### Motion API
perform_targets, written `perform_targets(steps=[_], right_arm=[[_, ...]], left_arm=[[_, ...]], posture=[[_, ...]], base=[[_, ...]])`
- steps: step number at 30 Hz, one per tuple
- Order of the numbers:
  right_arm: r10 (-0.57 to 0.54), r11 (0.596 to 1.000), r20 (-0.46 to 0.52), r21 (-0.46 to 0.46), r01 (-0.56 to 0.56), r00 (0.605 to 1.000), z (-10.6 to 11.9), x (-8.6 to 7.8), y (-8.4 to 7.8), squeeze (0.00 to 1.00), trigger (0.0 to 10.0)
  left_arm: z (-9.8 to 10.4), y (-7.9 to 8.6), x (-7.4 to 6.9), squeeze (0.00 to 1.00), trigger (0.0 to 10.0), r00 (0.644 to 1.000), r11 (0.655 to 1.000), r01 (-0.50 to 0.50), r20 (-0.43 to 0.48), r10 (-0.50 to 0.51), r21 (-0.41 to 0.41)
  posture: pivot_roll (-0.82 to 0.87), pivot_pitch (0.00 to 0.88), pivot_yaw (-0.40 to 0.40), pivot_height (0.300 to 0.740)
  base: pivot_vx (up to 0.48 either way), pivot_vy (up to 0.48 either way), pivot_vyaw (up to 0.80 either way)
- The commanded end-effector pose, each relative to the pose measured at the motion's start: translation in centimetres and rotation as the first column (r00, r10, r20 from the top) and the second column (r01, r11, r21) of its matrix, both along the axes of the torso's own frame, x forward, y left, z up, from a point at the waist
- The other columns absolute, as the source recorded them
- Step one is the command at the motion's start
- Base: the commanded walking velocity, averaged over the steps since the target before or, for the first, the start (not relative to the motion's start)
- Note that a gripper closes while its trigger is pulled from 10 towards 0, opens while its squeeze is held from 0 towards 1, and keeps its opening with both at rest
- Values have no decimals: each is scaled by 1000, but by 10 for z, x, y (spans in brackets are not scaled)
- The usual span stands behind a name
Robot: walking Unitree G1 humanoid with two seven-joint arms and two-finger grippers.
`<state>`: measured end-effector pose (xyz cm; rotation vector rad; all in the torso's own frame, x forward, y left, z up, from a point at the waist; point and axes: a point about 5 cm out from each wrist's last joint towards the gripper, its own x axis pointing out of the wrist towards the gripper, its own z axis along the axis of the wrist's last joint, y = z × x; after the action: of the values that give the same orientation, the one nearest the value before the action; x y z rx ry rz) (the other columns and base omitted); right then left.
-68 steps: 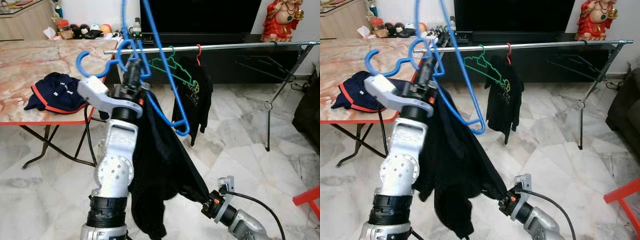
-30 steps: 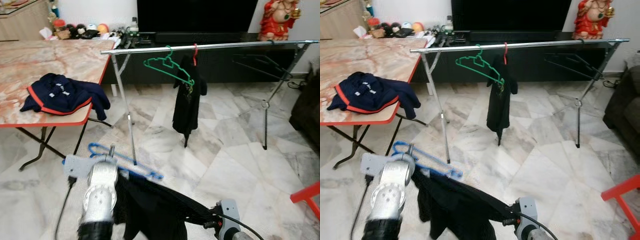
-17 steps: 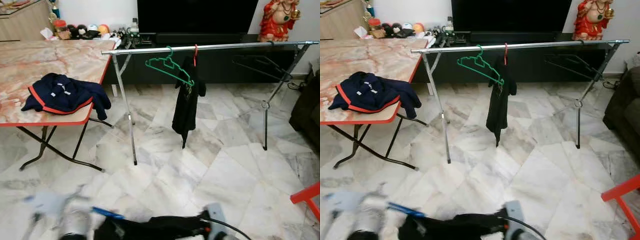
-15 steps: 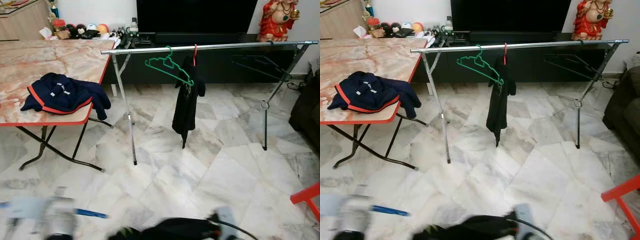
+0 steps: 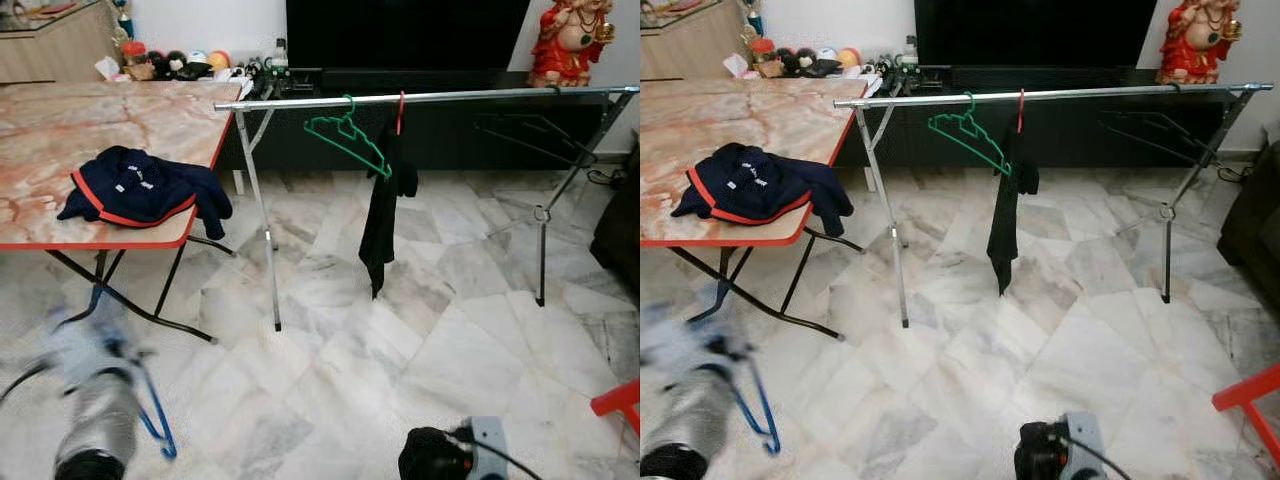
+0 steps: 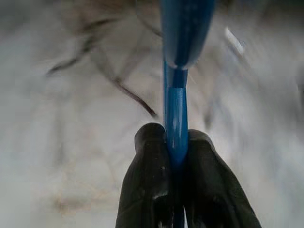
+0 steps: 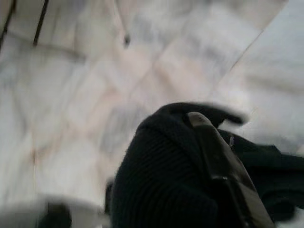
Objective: Hang hanger
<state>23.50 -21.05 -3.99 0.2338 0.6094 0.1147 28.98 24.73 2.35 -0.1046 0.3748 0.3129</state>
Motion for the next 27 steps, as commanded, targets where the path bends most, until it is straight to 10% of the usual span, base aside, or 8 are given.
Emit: perform_targets(steps=[1,8,17,22,24,27], right_arm=[[-107,994,91,26,105,990,12,12,-9,0,0],[-516,846,353,354,399,781,65,47,-22,0,0],[-589,799,391,414,437,707,89,55,-7,0,0],[-646,758,370,412,505,668,91,48,-8,0,196],[-640,767,391,367,526,662,95,47,-8,0,10000],[-662,749,411,354,560,626,103,48,-11,0,10000]], left_arm=[[-24,-3,-21,0,10000,981,976,163,-133,-144,145],[-76,2,-89,0,10000,895,949,275,-400,-195,155],[-103,-2,-133,0,10000,829,966,249,-530,-179,63],[-104,-3,-135,0,10000,848,981,188,-510,-142,39],[-104,-6,-134,0,10000,851,981,192,-503,-149,36],[-105,-8,-133,0,10000,853,981,193,-499,-153,28]], posture=[[-8,60,33,740],[-18,40,36,740],[-23,9,23,740],[-18,0,16,740],[-23,0,16,740],[-26,0,17,740]], base=[[0,0,0],[0,0,0],[0,0,0],[0,0,0],[0,0,0],[0,0,0]])
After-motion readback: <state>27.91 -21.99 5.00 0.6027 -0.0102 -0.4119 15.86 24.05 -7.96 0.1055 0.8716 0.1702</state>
